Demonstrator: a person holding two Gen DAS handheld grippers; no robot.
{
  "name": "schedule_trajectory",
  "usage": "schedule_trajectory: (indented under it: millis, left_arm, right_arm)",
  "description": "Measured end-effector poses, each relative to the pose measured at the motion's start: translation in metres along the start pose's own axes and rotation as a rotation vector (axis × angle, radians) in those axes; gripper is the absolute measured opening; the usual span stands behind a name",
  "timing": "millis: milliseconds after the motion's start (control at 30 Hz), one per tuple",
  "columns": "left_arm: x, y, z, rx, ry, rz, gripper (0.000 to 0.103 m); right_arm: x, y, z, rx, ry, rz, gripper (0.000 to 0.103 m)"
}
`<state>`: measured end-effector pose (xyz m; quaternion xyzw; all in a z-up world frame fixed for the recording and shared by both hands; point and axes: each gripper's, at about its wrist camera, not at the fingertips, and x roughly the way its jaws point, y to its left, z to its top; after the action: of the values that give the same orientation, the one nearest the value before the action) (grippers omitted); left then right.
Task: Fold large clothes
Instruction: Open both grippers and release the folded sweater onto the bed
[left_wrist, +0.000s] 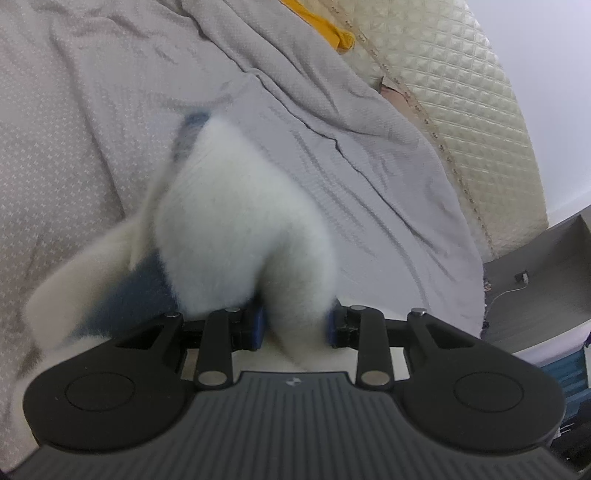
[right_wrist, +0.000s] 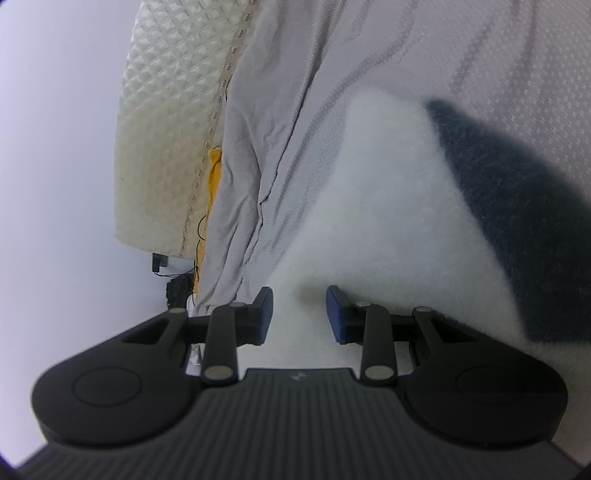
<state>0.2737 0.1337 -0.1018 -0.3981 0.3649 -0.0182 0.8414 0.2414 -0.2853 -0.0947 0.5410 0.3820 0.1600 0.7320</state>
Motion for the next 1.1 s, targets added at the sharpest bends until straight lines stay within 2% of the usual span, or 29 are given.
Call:
schedule_trajectory:
  millis: [233,333,400,500,733,933,1100]
  left_arm:
    - [-0.015,-0.001,-0.006,-0.025,-0.011,-0.058,0.046]
    - [-0.027,-0.002,-0.007,-0.045,-0.029,-0.071,0.055]
    - [-0.036,-0.005,-0.009,-0.038,-0.048,-0.077,0.067]
    - [-0.05,-0.011,-0.014,-0.012,-0.055,-0.095,0.07]
    - [-0.054,-0.038,-0.035,0.177,-0.075,-0.012,0.07]
    - [-0.043,-0.068,-0.054,0.425,-0.166,0.149,0.07]
    - [-0.029,-0.067,-0.059,0.463,-0.17,0.197,0.07]
  right_arm:
    - [-0.008,0.021,-0.01,-0.168,-0.026,-0.059,0.036]
    - [-0.012,0.031,-0.019,-0.265,-0.043,-0.093,0.036]
    - [-0.015,0.037,-0.025,-0.328,-0.054,-0.118,0.036]
    - [-0.019,0.041,-0.032,-0.381,-0.062,-0.132,0.039]
    - [-0.027,0.051,-0.045,-0.498,-0.088,-0.181,0.039]
    - [-0.024,0.066,-0.058,-0.684,-0.128,-0.272,0.039]
    - [-0.014,0.067,-0.061,-0.776,-0.151,-0.334,0.039]
